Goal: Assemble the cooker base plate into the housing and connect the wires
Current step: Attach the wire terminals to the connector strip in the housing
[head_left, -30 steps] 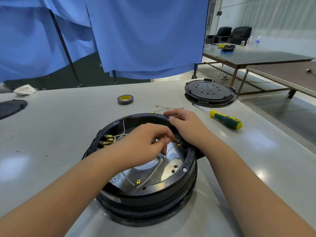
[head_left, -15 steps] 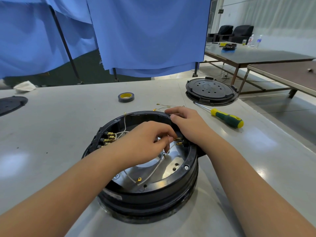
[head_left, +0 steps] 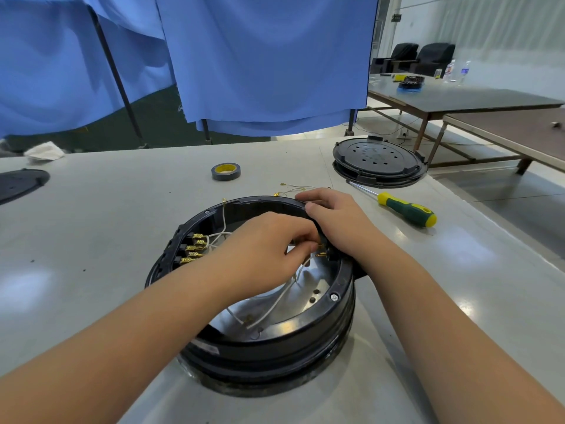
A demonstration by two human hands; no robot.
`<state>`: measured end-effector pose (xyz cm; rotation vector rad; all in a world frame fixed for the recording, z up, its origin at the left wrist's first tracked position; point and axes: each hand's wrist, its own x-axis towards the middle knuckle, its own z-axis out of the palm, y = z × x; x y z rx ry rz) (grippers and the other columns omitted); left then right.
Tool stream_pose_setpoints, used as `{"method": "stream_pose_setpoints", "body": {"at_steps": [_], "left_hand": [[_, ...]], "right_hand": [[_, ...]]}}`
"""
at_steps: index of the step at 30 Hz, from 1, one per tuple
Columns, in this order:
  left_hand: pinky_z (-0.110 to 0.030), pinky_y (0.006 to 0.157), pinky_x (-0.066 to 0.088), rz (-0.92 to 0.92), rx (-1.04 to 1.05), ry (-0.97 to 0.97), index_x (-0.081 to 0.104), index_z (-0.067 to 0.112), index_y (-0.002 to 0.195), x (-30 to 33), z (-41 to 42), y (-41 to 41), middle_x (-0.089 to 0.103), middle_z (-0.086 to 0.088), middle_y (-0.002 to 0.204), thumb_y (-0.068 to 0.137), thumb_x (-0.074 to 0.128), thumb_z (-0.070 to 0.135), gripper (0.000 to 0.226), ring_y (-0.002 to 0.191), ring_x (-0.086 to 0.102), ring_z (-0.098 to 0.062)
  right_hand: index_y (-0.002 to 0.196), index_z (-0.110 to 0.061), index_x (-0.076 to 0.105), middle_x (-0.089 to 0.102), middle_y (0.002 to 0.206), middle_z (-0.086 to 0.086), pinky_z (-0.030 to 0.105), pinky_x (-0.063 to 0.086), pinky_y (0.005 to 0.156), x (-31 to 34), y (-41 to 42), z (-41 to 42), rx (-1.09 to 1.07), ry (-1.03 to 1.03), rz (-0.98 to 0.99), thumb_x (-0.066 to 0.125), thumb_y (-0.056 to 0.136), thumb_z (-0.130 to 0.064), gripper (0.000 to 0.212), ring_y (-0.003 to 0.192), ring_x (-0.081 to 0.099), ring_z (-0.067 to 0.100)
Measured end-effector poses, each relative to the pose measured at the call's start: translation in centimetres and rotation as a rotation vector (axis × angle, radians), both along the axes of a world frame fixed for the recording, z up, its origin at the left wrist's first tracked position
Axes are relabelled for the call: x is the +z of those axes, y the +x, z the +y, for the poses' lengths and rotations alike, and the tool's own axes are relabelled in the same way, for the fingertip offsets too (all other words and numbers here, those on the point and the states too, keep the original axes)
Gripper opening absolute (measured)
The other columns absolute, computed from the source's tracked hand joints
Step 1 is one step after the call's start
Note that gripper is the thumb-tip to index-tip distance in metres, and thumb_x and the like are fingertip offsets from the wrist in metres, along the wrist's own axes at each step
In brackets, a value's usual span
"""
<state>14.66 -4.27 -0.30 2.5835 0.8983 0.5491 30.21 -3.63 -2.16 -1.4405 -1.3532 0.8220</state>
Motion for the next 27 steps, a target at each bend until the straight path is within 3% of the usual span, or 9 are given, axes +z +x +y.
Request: {"method": "stream_pose_setpoints", "body": {"at_steps": [3,10,21,27], "left_hand": [[-0.033,0.072,0.048,0.000,0.001,0.038,0.069,0.020,0.092,-0.09,0.00,0.07,0.069,0.011,0.079,0.093,0.057,0.020,0.012,0.074,0.058,-0.003],[-0.032,0.067,0.045,0.002,0.004,0.086,0.068,0.018,0.086,-0.09,0.12,0.28,0.066,0.010,0.074,0.091,0.058,0.019,0.012,0.067,0.053,-0.003],[-0.038,0.071,0.048,-0.009,0.010,0.042,0.067,0.016,0.085,-0.24,0.04,0.46,0.068,0.007,0.076,0.092,0.057,0.017,0.012,0.074,0.059,-0.009],[-0.035,0.072,0.047,-0.012,0.016,0.037,0.066,0.016,0.084,-0.16,-0.11,0.52,0.067,0.010,0.075,0.092,0.057,0.017,0.012,0.073,0.057,-0.005]], "right_hand": [[0.106,-0.021,0.064,0.067,0.110,0.008,0.033,0.052,0.087,0.04,-0.12,0.00,-0.001,-0.001,0.000,0.046,0.094,-0.006,0.027,0.098,0.065,0.022],[0.113,-0.018,0.063,0.065,0.107,0.006,0.027,0.049,0.084,0.09,-0.25,0.00,0.015,-0.010,-0.008,0.042,0.097,-0.005,0.029,0.095,0.062,0.018],[0.116,-0.016,0.061,0.064,0.107,0.006,0.025,0.045,0.079,0.08,-0.27,-0.02,0.027,-0.019,0.000,0.039,0.098,-0.005,0.031,0.090,0.059,0.015],[0.110,-0.019,0.062,0.063,0.095,0.001,0.022,0.042,0.069,-0.09,-0.29,0.17,0.022,-0.011,0.015,0.039,0.098,-0.005,0.029,0.074,0.056,0.008]]}}
